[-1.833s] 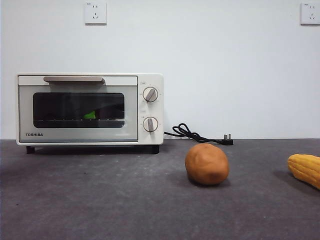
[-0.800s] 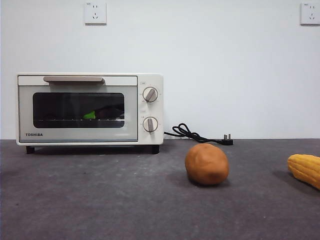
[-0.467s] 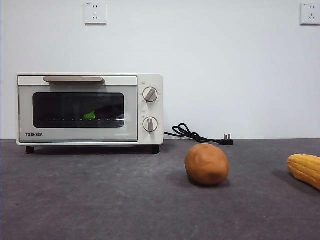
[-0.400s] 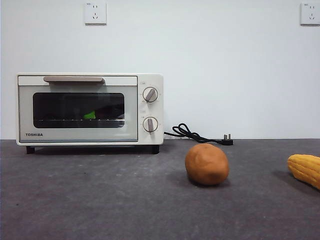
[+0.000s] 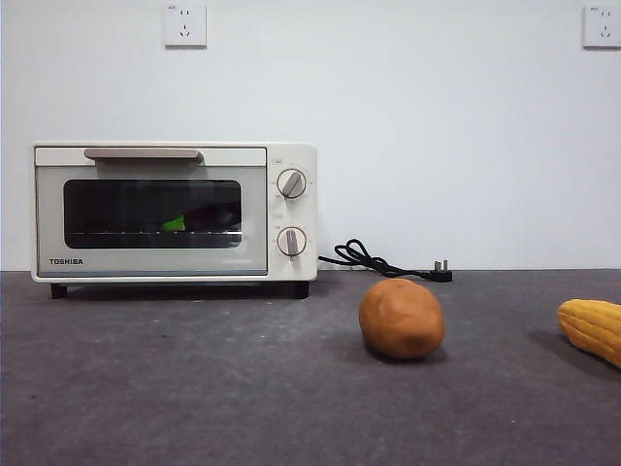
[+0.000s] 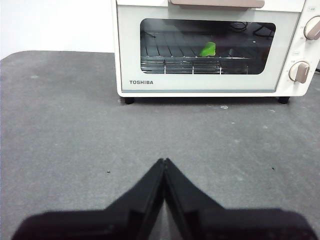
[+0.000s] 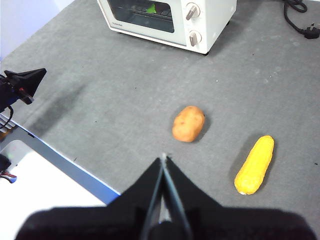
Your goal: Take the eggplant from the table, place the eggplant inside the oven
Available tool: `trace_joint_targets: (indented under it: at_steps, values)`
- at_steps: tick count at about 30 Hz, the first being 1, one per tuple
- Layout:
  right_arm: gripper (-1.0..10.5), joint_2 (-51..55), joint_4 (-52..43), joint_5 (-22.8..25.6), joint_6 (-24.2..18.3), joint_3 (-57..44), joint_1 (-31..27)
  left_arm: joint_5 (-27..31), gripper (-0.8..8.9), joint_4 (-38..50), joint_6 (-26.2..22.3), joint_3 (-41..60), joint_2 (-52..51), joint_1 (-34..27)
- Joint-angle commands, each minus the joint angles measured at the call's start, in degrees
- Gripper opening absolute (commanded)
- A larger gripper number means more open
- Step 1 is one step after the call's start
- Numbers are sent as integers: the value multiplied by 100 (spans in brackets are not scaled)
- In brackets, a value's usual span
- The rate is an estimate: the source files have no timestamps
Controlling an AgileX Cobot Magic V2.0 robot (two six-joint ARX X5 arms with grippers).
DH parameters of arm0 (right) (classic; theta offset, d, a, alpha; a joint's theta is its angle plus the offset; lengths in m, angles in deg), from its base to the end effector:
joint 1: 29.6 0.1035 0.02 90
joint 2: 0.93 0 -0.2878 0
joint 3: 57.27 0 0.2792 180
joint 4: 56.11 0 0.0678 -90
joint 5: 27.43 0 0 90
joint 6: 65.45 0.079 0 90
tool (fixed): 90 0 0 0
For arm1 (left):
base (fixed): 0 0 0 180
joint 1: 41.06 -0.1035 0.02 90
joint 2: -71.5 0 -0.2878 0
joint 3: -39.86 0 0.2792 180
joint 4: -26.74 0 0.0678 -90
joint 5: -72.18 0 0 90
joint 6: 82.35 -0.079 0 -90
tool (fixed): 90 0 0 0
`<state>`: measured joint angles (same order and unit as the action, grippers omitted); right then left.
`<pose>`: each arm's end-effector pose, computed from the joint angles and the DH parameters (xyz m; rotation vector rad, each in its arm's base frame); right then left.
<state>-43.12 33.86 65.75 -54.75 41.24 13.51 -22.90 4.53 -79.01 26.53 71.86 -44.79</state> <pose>0.0641 0.0540 0.4478 -0.0607 0.6101 0.6207 0.1490 0.0027 0.1445 -0.0706 0.1614 -0.0188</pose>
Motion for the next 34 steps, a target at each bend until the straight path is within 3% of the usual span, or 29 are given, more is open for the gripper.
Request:
trace_joint_targets:
  at_steps: [1, 16, 23, 25, 28, 34]
  values:
    - [-1, -2, 144, 11, -42, -57, 4, 28, -4, 48, 98, 50, 20, -22]
    - [-1, -2, 144, 11, -42, -57, 4, 20, -4, 50, 98, 50, 57, -22]
    - [-1, 0, 142, 933, -42, -48, 109, 20, -4, 50, 98, 50, 57, -22]
    - [0, 0, 142, 1294, -234, -48, 76, 20, -4, 50, 98, 50, 57, -22]
    - [0, 11, 61, 1794, -785, -50, -273, 20, -4, 48, 98, 50, 57, -22]
    - [0, 232, -1408, 1764, -1147, -59, -1690, 20, -4, 48, 98, 50, 59, -22]
